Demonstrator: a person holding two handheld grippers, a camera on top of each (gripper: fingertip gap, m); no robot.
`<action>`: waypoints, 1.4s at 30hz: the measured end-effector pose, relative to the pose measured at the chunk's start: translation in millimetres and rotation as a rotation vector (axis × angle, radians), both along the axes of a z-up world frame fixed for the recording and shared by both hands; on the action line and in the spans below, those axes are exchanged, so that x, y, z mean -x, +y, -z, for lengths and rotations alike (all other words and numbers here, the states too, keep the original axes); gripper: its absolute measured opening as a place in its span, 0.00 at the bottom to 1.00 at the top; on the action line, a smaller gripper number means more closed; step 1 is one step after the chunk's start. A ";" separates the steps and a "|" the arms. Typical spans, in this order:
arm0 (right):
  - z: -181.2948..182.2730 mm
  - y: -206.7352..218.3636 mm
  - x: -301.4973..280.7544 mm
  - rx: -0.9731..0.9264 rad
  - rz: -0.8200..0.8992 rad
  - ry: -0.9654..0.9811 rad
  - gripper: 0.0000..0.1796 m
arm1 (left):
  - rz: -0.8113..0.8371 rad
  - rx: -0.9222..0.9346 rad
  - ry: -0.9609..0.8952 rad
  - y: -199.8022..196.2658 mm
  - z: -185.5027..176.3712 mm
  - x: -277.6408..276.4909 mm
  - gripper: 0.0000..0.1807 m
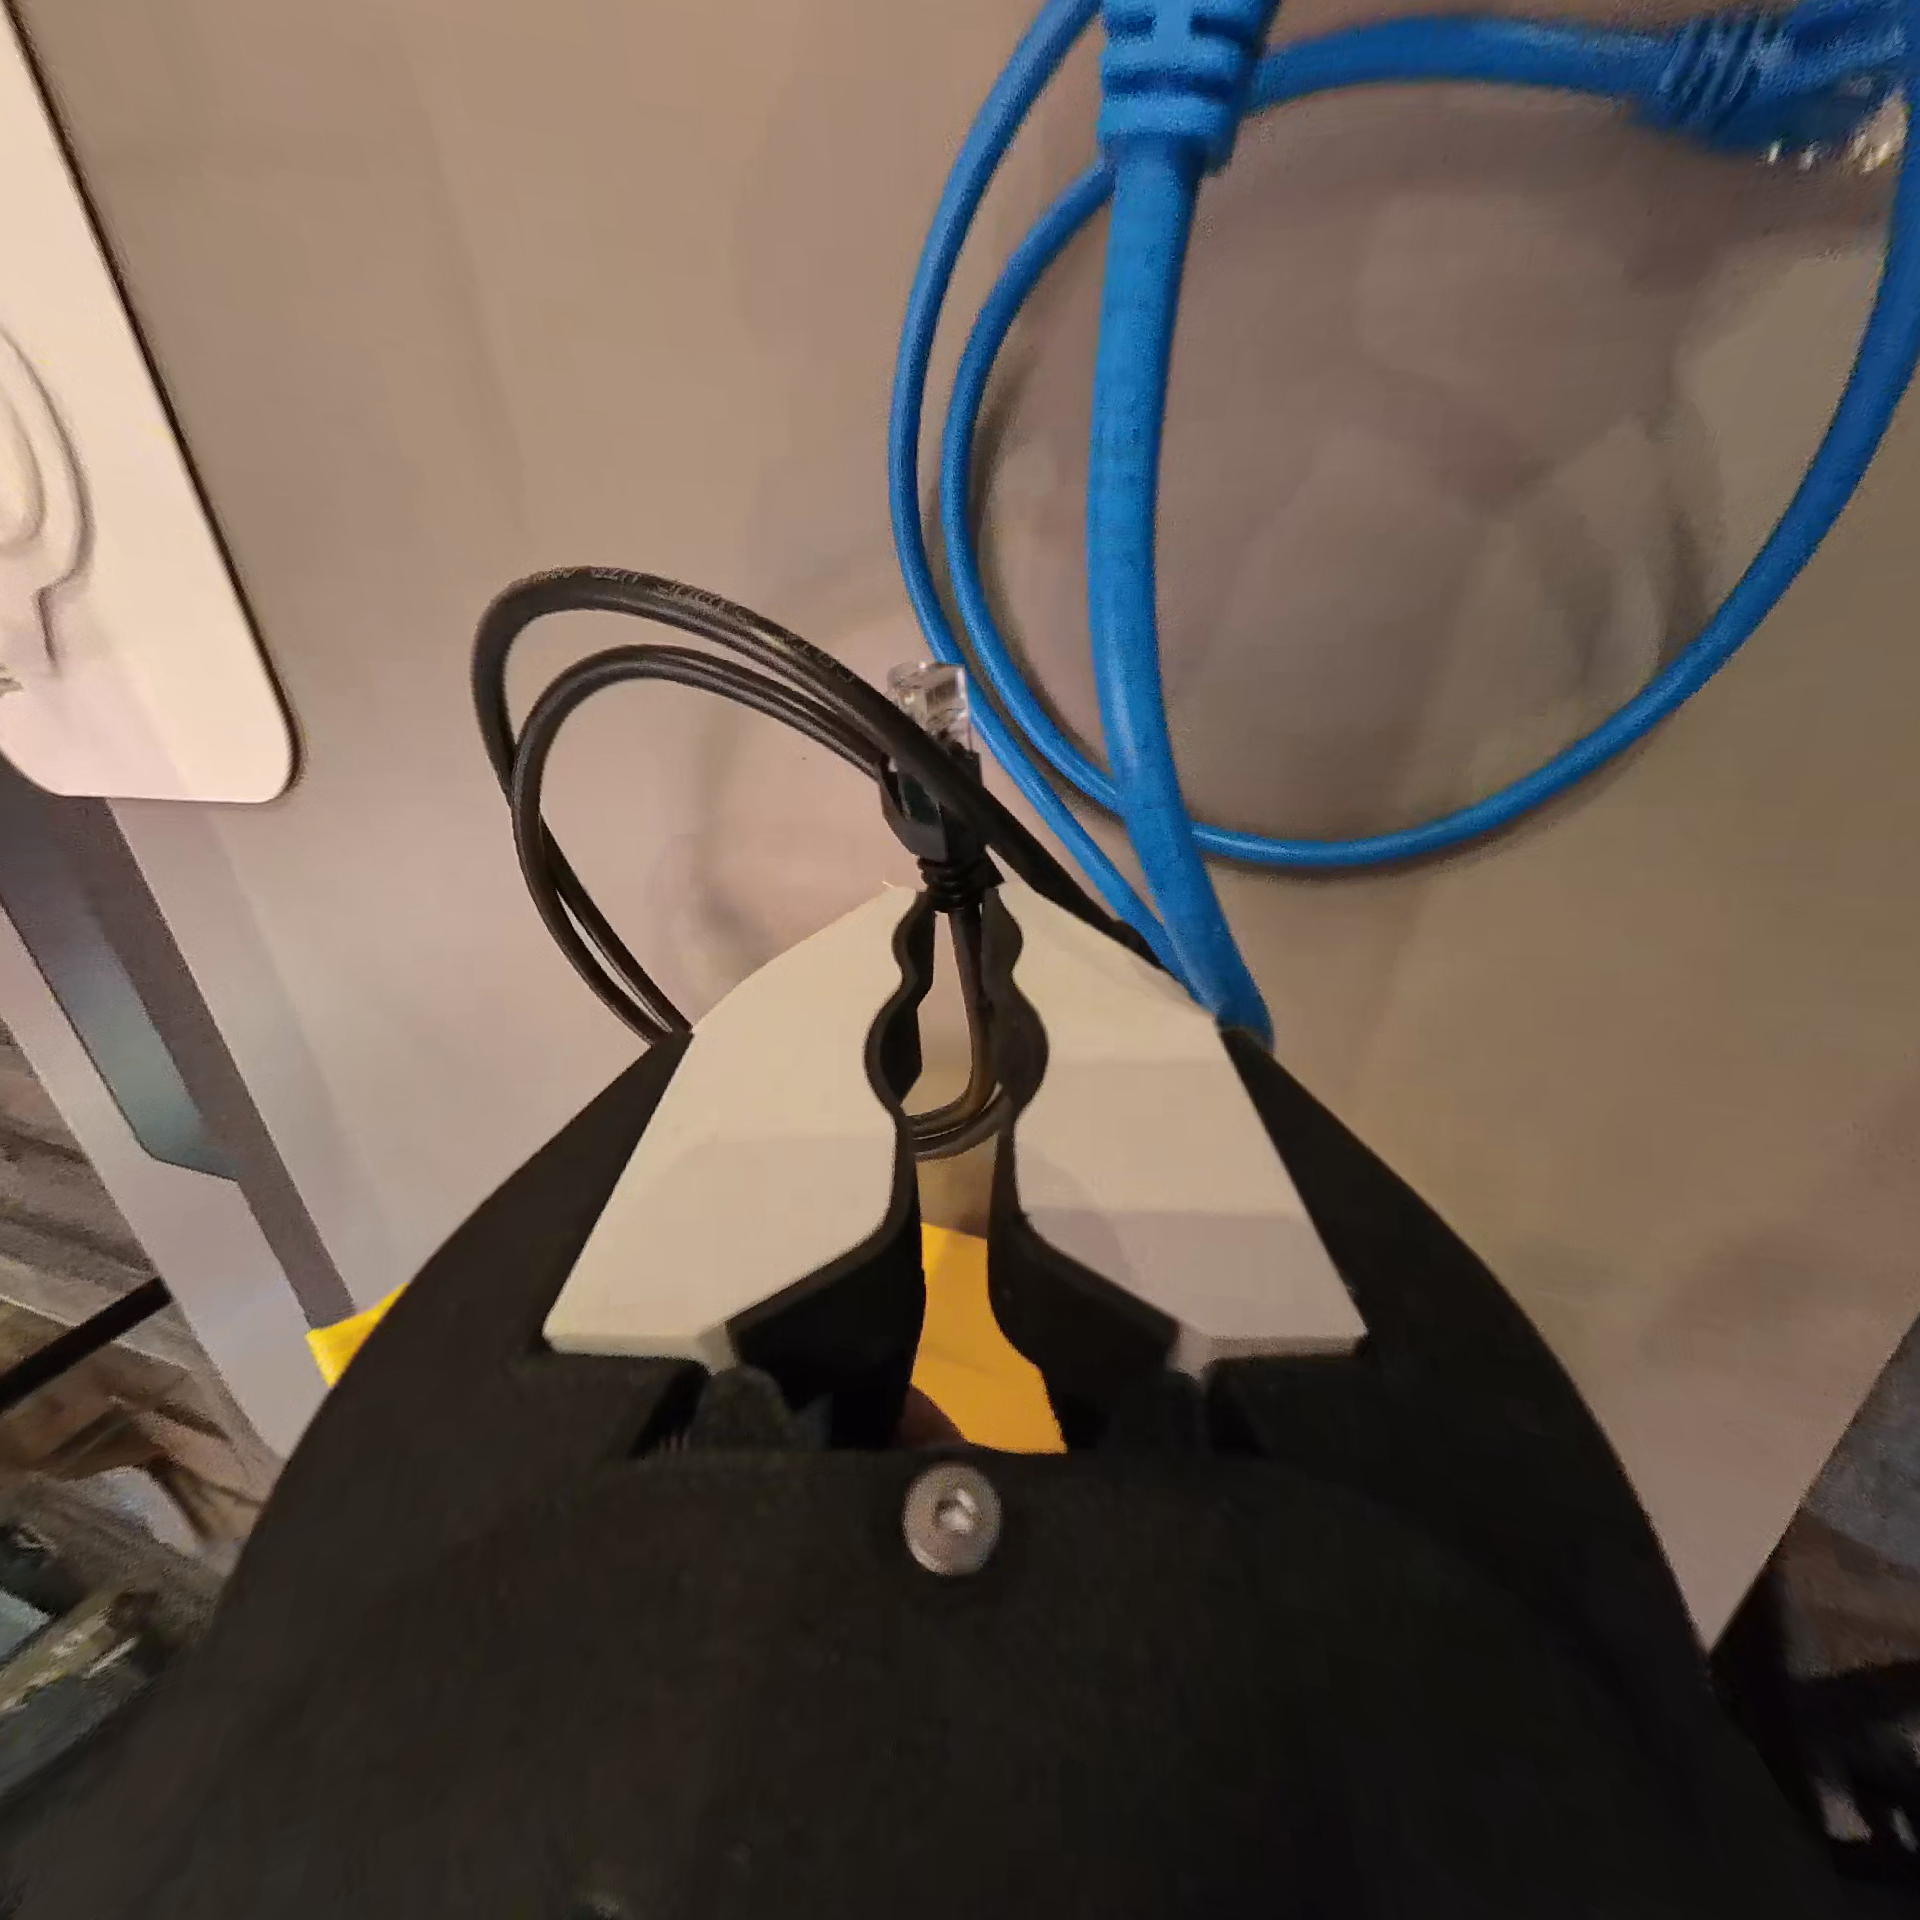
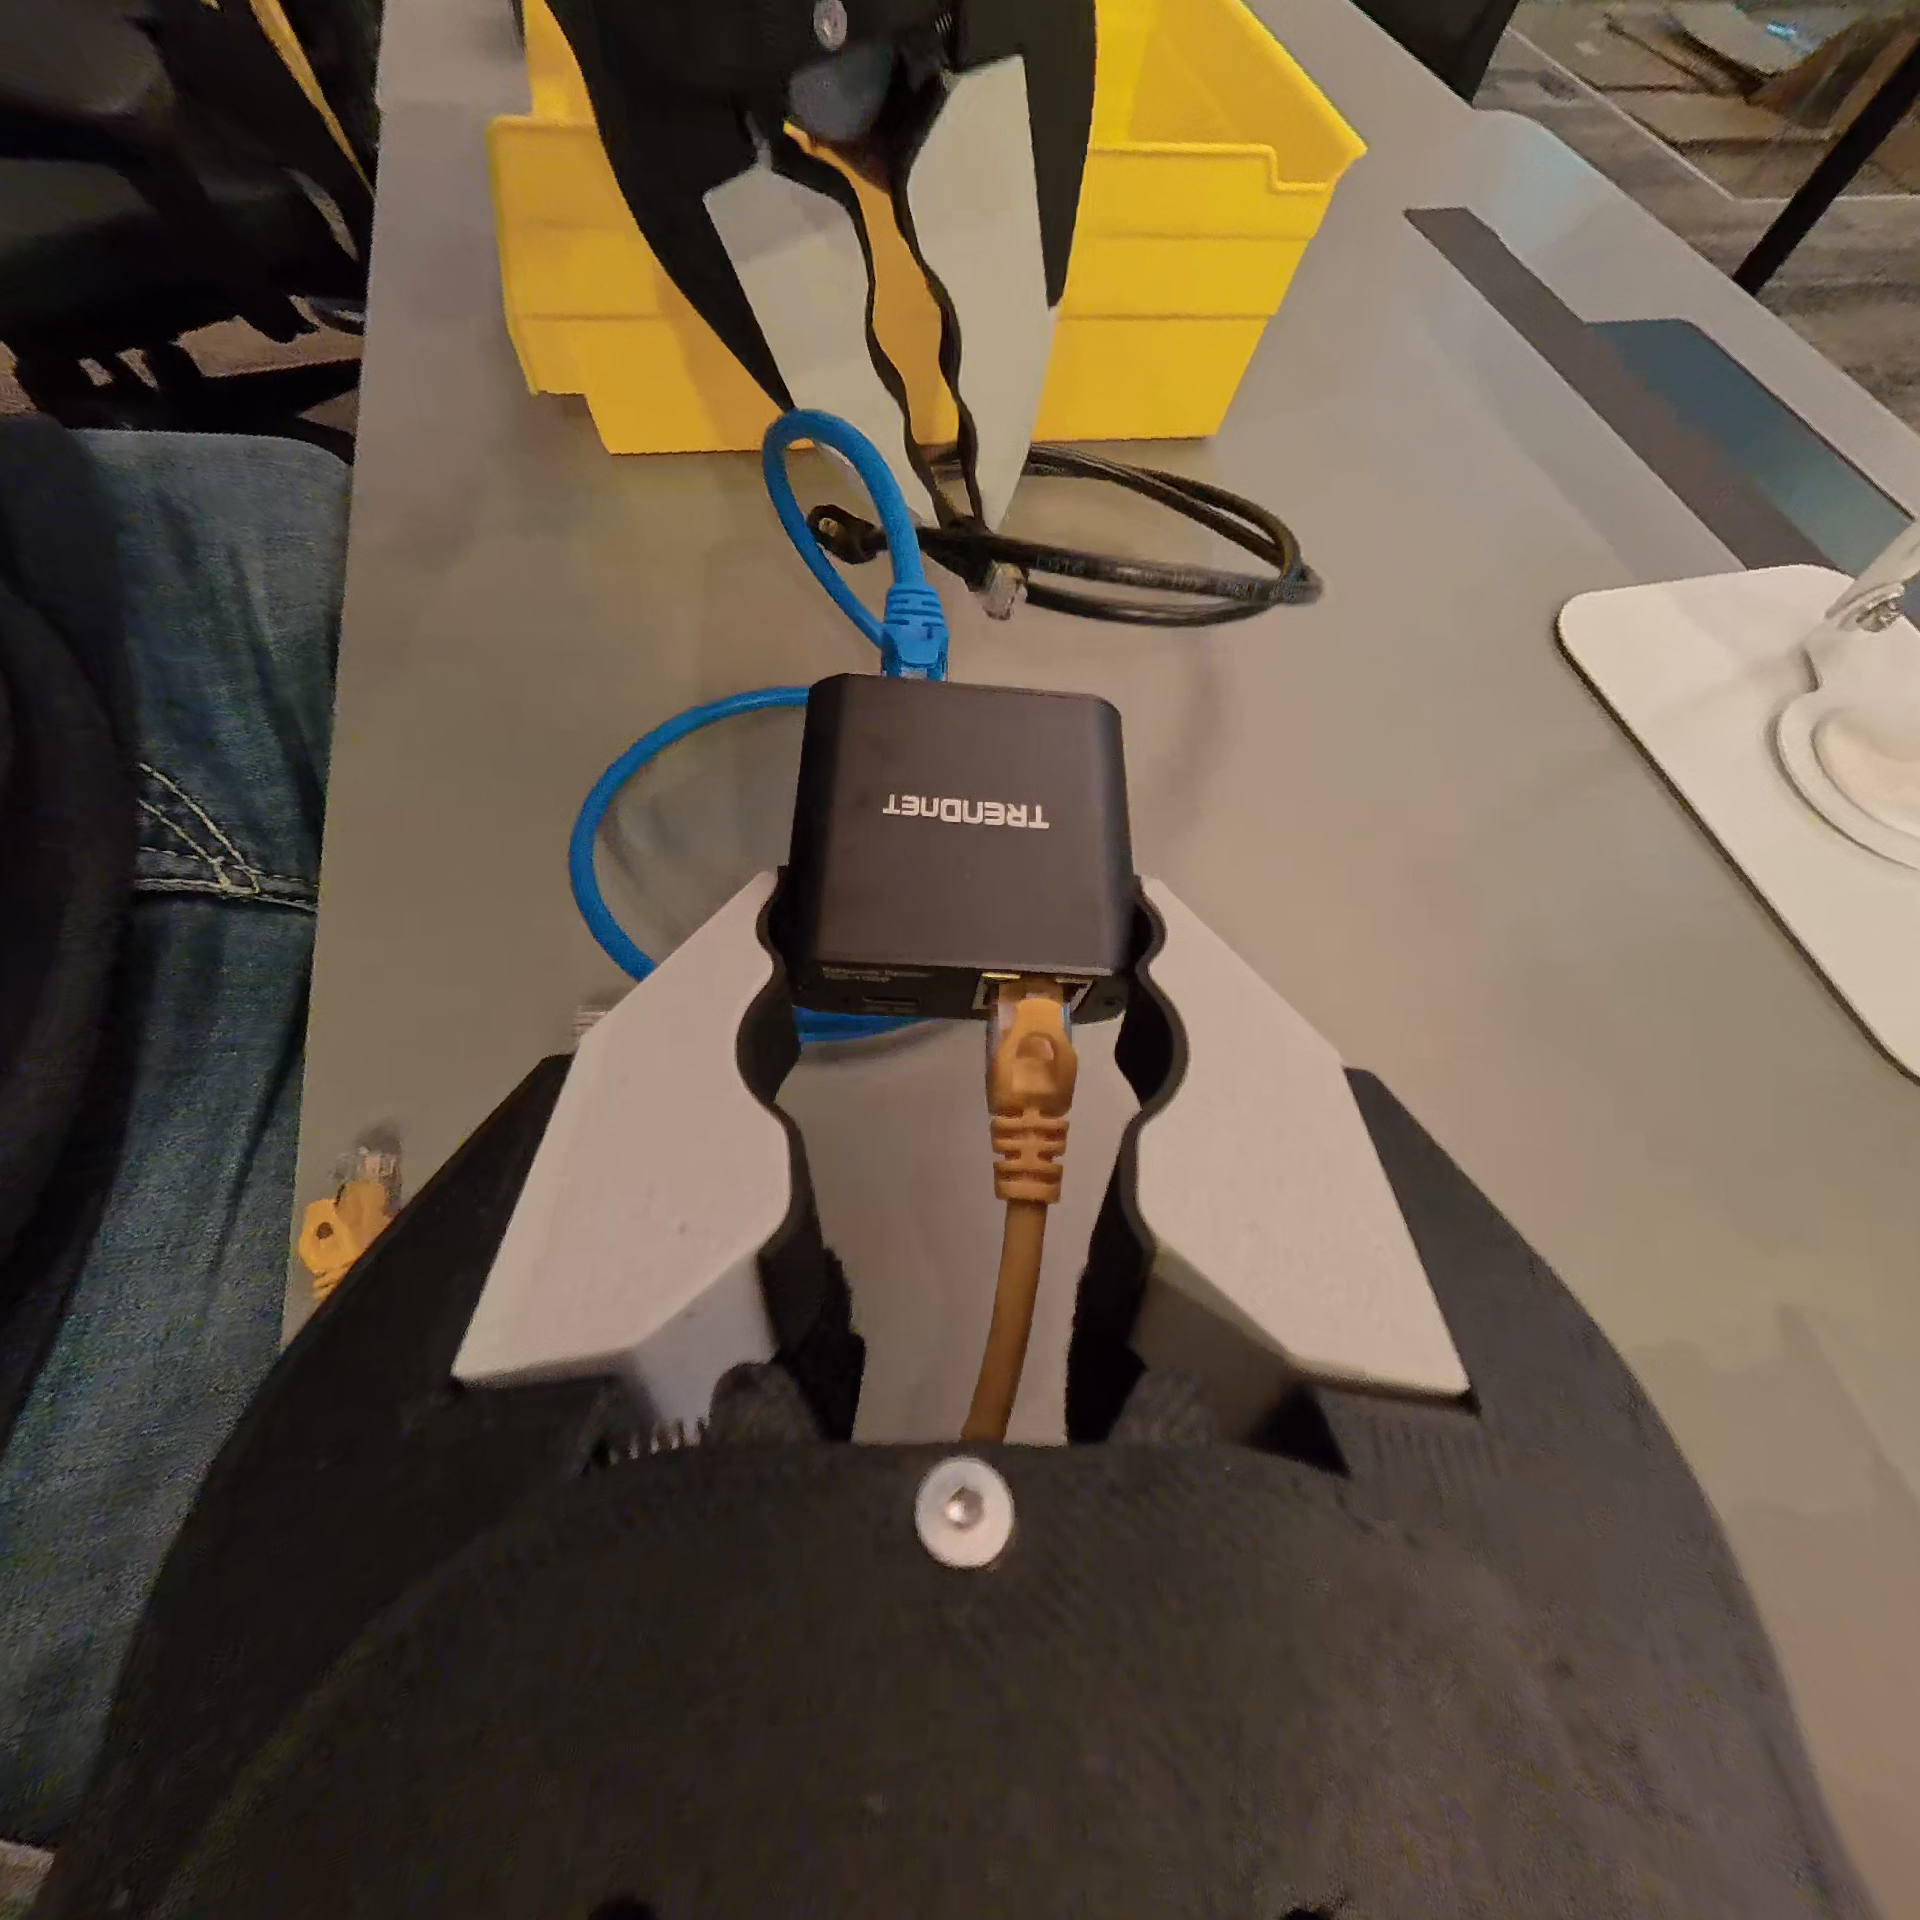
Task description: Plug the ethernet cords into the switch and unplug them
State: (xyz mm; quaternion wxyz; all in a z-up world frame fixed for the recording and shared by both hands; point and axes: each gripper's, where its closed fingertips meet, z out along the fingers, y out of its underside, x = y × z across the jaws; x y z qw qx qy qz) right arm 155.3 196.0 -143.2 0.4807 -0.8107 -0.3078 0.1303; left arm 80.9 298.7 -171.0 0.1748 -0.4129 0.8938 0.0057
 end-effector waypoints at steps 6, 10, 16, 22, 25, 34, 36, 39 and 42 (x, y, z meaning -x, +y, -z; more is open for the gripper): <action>1.5 1.9 10.7 0.003 -0.028 -0.038 0.34 | -0.145 0.065 -0.121 4.4 -16.6 -17.4 0.05; 4.0 7.3 17.2 0.008 -0.028 -0.062 0.34 | -0.220 0.127 -0.196 2.1 -25.6 -32.6 0.05; 0.1 10.0 -7.8 0.010 0.073 -0.020 0.34 | -0.203 0.050 -0.201 12.8 -25.6 -27.4 0.05; 1.9 9.0 -23.8 0.019 0.131 0.005 0.34 | -0.101 -0.078 -0.145 25.7 -23.8 -9.4 0.05; 3.3 8.5 -31.7 0.027 0.160 0.000 0.33 | -0.062 -0.138 -0.103 35.7 -23.2 1.9 0.05; 5.2 10.8 -25.9 0.022 0.141 -0.022 0.34 | 0.012 -0.276 -0.240 44.4 -49.1 -2.3 0.05; 3.9 11.1 -23.8 0.011 0.128 -0.027 0.34 | 0.014 -0.329 -0.326 41.3 -55.3 -11.2 0.05; 2.5 10.8 -22.4 0.010 0.119 -0.023 0.34 | 0.037 -0.439 -0.428 35.3 -62.8 -23.2 0.05; 0.8 10.5 -21.2 0.009 0.109 -0.028 0.34 | 0.060 -0.531 -0.489 29.9 -68.0 -33.8 0.05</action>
